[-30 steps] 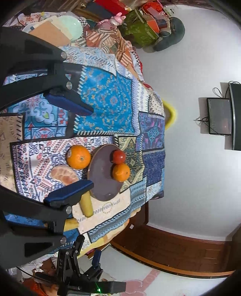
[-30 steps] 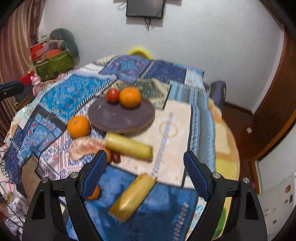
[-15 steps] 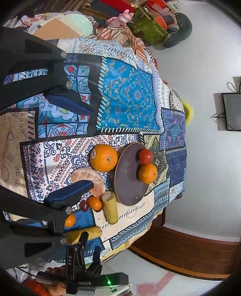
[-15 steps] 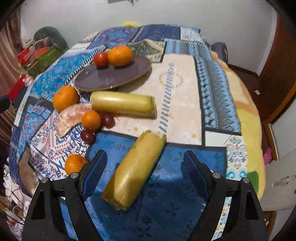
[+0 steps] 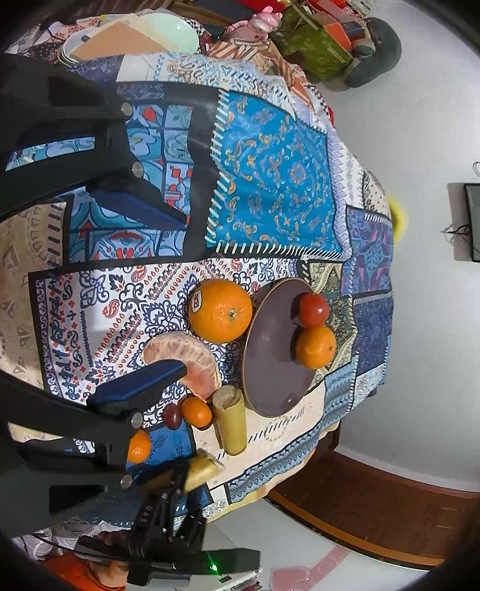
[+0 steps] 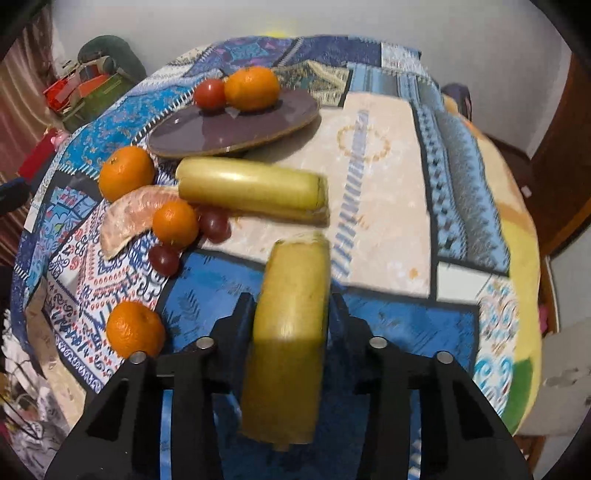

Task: Organize fruits
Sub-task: 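Grasp the yellow corn cob with the right tool, then lift the corn cob and place it on the purple plate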

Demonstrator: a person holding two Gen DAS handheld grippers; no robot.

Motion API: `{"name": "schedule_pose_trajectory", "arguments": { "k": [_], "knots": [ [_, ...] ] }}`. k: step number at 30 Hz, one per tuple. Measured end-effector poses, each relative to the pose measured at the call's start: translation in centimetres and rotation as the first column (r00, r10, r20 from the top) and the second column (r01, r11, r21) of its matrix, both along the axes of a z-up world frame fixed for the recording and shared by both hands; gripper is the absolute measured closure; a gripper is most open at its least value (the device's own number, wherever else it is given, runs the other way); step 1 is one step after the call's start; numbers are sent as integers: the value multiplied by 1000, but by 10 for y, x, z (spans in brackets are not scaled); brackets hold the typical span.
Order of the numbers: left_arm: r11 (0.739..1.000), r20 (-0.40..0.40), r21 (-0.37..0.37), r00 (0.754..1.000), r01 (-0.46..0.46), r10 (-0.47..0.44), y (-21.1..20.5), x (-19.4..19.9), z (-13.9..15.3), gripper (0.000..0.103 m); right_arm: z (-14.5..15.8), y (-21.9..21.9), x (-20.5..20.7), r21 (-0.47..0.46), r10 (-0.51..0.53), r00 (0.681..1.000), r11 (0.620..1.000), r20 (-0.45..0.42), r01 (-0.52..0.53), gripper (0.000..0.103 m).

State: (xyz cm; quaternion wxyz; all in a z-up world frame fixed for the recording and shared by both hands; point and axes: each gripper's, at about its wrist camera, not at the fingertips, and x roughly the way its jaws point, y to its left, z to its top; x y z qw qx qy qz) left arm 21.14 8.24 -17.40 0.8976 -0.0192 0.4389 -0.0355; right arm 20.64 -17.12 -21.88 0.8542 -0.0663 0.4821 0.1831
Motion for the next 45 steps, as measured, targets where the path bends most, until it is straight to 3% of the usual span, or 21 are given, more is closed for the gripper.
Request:
{"name": "schedule_pose_trajectory", "arguments": {
  "k": [4, 10, 16, 28, 31, 33, 40, 45],
  "knots": [
    [1000, -21, 1, 1000, 14, -14, -5, 13, -9, 31, 5, -2, 7, -20, 1, 999, 1000, 48, 0, 67],
    [1000, -70, -2, 997, 15, -15, -11, 42, -29, 31, 9, -11, 12, 27, -17, 999, 1000, 41, 16, 67],
    [1000, -99, -6, 995, 18, -19, -16, 65, -44, 31, 24, -12, 25, 55, -34, 996, 998, 87, 29, 67],
    [1000, -139, -17, 990, 3, -5, -18, 96, -71, 31, 36, 0, 41, 82, 10, 991, 996, 134, -22, 67],
    [1000, -129, -11, 992, 3, -4, -20, 98, -72, 31, 39, 0, 43, 92, 13, 990, 995, 138, -26, 67],
    [1000, -118, -6, 993, 3, -4, -21, 98, -71, 38, 43, 0, 44, 96, 13, 989, 995, 144, -27, 67],
    [1000, -103, -3, 995, -3, 2, -21, 93, -67, 38, 58, -1, 50, 109, 7, 984, 994, 176, -27, 67],
    [1000, -58, -15, 998, -2, 1, -15, 88, -46, 38, 68, 2, 57, 113, 1, 980, 993, 198, -24, 67]
  ]
}}
